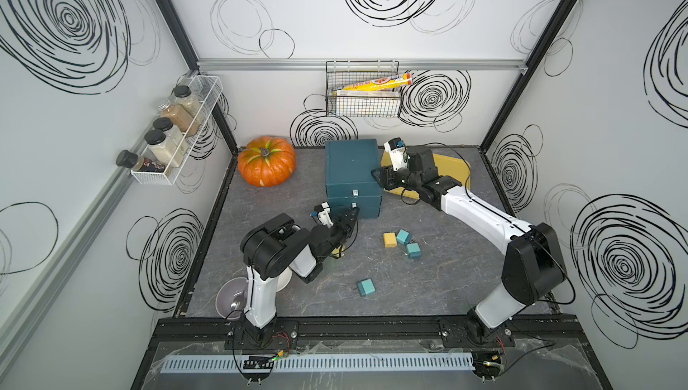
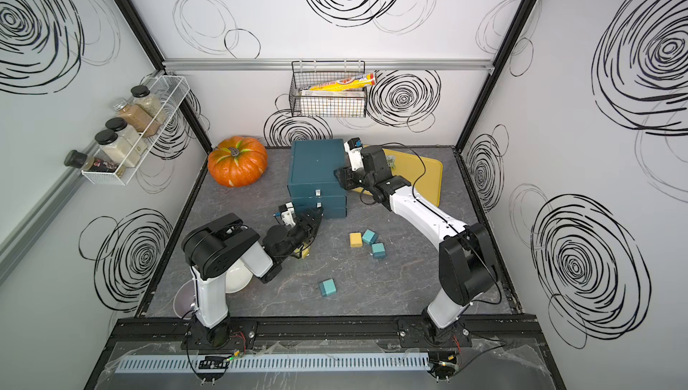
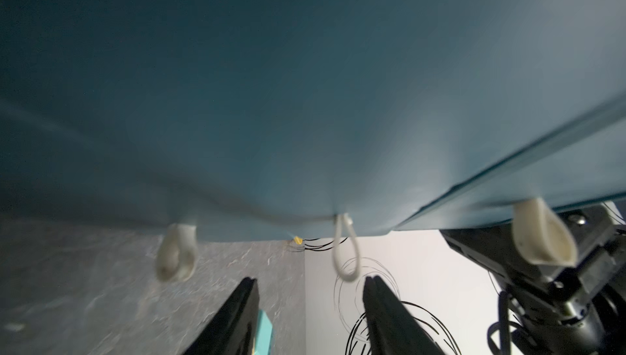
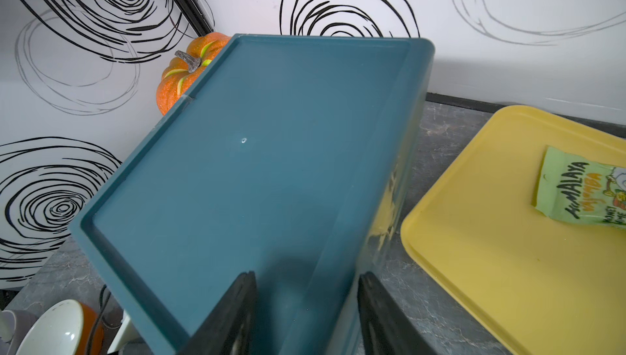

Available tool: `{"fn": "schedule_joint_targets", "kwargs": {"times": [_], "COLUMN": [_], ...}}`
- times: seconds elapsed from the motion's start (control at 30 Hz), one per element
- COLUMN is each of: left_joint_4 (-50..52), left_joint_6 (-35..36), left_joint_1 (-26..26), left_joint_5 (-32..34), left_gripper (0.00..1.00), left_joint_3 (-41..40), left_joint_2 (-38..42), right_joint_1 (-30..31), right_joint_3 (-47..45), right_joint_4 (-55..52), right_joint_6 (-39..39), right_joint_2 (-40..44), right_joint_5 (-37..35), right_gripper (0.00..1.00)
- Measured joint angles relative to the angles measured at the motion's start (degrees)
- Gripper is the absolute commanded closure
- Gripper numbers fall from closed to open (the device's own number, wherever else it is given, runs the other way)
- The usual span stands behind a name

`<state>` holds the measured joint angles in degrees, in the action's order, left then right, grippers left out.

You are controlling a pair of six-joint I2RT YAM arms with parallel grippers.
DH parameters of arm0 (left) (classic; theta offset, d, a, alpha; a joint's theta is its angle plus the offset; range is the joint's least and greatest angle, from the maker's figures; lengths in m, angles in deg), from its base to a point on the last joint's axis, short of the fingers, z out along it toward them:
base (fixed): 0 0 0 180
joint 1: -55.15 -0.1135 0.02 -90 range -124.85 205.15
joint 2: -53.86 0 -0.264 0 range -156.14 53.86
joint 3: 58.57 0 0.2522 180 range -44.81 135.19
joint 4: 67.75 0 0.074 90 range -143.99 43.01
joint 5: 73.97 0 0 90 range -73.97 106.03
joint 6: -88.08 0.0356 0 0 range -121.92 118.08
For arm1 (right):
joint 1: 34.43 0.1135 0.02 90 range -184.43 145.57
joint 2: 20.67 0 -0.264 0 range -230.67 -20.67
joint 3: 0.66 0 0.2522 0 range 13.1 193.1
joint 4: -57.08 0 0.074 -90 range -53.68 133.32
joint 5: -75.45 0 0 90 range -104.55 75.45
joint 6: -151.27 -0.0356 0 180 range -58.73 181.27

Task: Place the plugs into the drawer by color
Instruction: Open the drawer in the storage box.

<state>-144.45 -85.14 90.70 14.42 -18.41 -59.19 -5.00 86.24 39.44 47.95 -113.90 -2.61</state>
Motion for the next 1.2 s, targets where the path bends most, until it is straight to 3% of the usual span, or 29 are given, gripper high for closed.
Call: {"fn": "schedule_joint_targets", "kwargs": {"times": [0.13, 0.23, 0.37, 0.43, 0.5, 0.67, 1.0, 1.2], "left_joint_4": [-0.55, -0.15, -1.18, -0.87, -1.73, -1.55, 7.06, 6.78], "left_joint_6": [0.50, 0.72, 0.48, 0.52, 0.87, 1.46, 3.08, 3.54], "left_joint_1": [-0.22, -0.70, -1.95, -2.29, -2.60, -2.80, 1.95, 4.35], "left_joint_5": [1.05, 0.94, 0.28, -0.13, -0.72, -2.03, -2.93, -2.12], "left_gripper": [0.45, 0.59, 0.68, 0.80, 1.00, 1.00, 1.00, 1.00], "left_joint_3": [0.24, 1.75, 2.56, 2.56, 2.56, 0.85, -11.43, -16.17], "left_joint_2": [0.00, -0.26, -2.19, -2.47, -2.34, -0.50, 17.16, 21.00], "right_joint_1": [0.00, 0.00, 0.00, 0.00, 0.00, 0.00, 0.02, 0.07], "right_joint_3": [-1.22, -1.38, -1.55, -1.66, -1.70, -1.84, -1.79, -1.79], "right_joint_4": [0.81, 0.92, 1.16, 1.46, 1.60, 1.95, 1.88, 1.88], "right_joint_6": [-0.02, 0.00, -0.02, -0.04, -0.09, -0.22, -0.22, -0.22], "right_joint_2": [0.87, 1.05, 1.05, 1.05, 1.05, 1.05, 0.94, 0.94], "right_joint_5": [-0.55, -0.87, -0.83, -0.76, -0.76, -0.57, -0.26, -0.28], "right_gripper": [0.47, 0.47, 0.48, 0.47, 0.48, 0.48, 0.48, 0.48]}}
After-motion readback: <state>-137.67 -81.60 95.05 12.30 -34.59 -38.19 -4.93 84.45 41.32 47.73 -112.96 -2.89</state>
